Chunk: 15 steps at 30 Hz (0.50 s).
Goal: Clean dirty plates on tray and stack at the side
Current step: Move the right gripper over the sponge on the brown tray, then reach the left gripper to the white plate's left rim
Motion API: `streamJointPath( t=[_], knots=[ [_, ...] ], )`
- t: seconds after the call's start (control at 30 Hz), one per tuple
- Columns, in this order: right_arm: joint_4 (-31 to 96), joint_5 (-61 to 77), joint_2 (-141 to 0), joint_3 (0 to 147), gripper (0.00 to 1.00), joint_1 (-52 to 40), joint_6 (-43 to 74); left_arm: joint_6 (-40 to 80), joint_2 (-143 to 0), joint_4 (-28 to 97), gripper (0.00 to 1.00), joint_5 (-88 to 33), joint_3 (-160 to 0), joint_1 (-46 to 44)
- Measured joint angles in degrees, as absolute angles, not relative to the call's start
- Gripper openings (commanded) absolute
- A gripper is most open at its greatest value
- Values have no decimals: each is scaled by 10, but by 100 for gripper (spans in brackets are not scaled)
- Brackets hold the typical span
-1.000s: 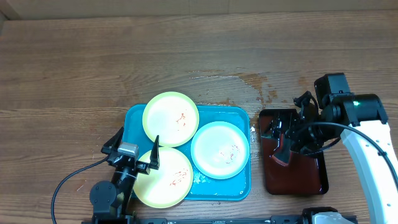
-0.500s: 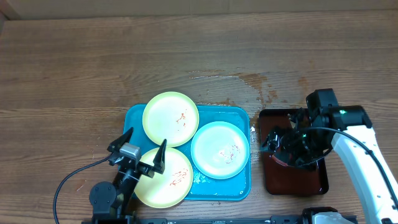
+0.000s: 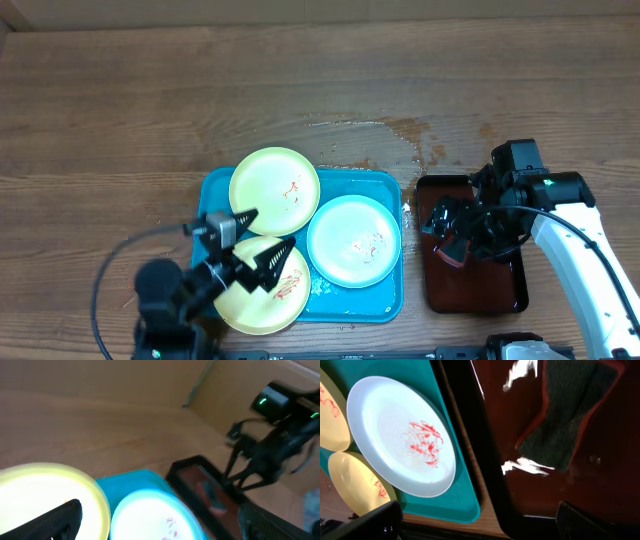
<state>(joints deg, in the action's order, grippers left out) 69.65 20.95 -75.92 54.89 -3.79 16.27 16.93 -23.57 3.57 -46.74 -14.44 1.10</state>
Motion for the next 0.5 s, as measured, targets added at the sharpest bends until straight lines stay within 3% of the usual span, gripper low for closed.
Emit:
streamJointPath(
  t=[0.1,0.23,0.5],
  knots=[
    [696,206,-759,549,100,-38,163,144,-325,77,100,-484,-244,6],
    [695,202,-759,549,100,-38,163,82,-468,240,100,-460,-405,-26],
    [682,184,-759,548,100,-38,165,2,-752,546,100,-225,-706,-178]
  ],
)
